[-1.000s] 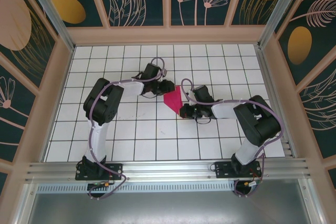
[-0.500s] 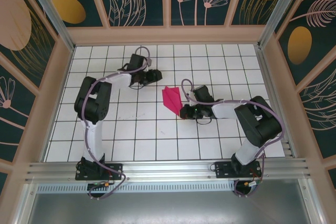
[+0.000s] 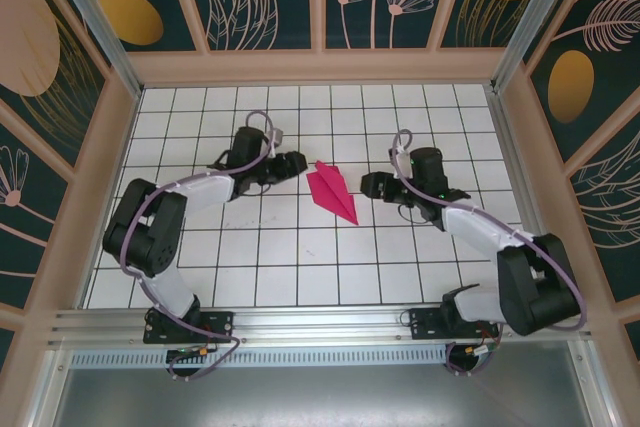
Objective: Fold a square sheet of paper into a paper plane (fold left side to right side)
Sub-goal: Fourth fold the wing at the center of the table, then turn over the paper at the center of the table.
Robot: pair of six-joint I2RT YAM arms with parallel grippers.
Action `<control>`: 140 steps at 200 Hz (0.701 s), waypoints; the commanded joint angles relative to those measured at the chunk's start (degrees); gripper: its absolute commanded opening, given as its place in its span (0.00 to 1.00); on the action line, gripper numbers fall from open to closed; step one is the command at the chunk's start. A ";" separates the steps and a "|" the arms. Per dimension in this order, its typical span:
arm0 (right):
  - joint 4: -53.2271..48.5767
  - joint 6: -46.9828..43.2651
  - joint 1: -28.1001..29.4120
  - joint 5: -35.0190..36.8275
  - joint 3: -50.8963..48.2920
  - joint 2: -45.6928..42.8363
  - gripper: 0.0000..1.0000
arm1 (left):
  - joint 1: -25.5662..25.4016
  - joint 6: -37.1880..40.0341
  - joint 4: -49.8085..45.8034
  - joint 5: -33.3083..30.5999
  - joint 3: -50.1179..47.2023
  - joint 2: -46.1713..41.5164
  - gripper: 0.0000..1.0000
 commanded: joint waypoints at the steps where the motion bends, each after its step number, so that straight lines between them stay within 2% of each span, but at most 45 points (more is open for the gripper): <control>1: 1.94 0.92 -1.08 0.21 -3.92 -2.83 0.61 | -3.12 -3.46 6.87 1.91 0.48 3.39 0.54; 43: 3.06 2.60 -1.67 0.48 -8.82 -6.80 0.62 | -4.88 -4.67 8.17 2.33 3.91 9.14 0.50; 111: 2.02 2.17 -3.42 -0.68 -10.22 -9.36 0.63 | -6.28 -6.55 10.17 5.37 8.67 16.14 0.49; 140: 2.82 2.81 -4.16 -1.68 -10.68 -10.54 0.66 | -6.36 -6.41 9.46 5.58 10.85 18.11 0.42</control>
